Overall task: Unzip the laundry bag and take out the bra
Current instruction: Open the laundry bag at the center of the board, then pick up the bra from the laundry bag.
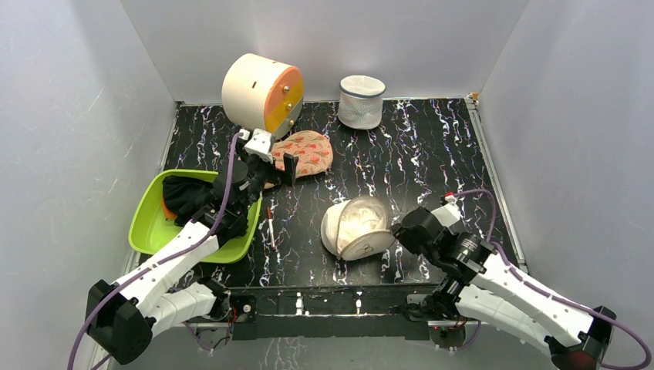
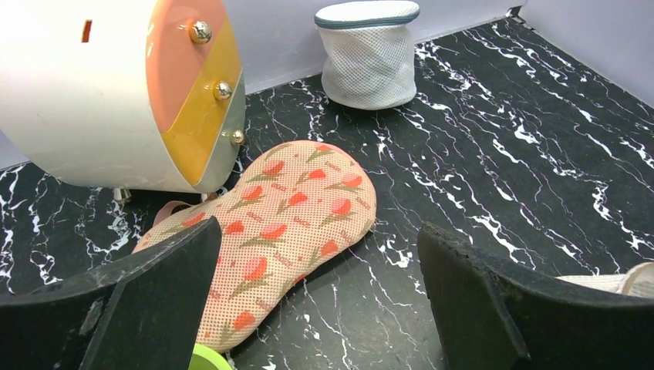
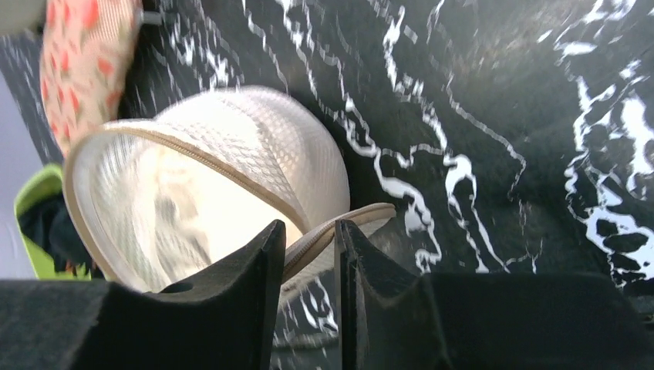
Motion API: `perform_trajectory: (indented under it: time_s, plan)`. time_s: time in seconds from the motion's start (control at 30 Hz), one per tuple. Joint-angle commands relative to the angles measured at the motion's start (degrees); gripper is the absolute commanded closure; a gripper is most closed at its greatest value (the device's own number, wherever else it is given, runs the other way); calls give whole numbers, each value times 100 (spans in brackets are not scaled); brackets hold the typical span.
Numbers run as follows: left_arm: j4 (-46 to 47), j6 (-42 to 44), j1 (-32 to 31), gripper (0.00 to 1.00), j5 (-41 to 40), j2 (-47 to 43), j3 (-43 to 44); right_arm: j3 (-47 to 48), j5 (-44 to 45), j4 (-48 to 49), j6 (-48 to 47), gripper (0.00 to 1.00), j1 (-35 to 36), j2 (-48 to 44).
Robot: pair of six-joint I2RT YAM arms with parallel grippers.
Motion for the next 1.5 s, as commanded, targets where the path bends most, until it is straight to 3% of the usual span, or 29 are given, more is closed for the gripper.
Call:
perform_trajectory:
  time_s: [0.0,0.07,0.23,0.33,0.47,0.57,0.63,0.67,0.73,0.87,0.97,1.2,1.47]
  plan:
    - [21,-82,29,2,193,37,248,-255,-1667,443,-1014,71,16,-480]
    - [22,-86,30,2,194,61,241,-443,-2582,940,-1460,69,17,-620]
    - [-10,-102,30,2,228,83,273,-904,-4684,2383,-2503,50,22,-677]
    - [-28,-97,30,2,225,69,288,-802,-5189,3156,-2826,44,22,-179]
    - [-48,-28,30,3,-53,-5,263,-437,-5658,4729,-2806,44,190,1094]
    - [14,69,29,3,-362,-118,183,318,-5351,5462,-2914,38,649,2347]
    - [95,126,25,2,-434,-224,93,1461,-4612,4629,-3436,33,834,3059]
    - [98,128,21,2,-406,-218,97,1740,-3835,4076,-3639,30,821,2996]
    - [29,85,16,2,-275,-167,174,2202,-3126,2868,-3984,25,729,2904]
    - [-36,-121,20,2,320,-24,285,2656,-1652,715,-4320,20,716,2473]
    - [-47,-450,15,2,1172,303,405,2700,-622,-342,-4301,25,683,2106]
    - [-97,-904,-429,3,1986,1069,606,2392,-402,-196,-4663,25,198,2422]
    - [335,-362,-1497,14,2537,939,269,2121,-1087,642,-4919,67,-101,2440]
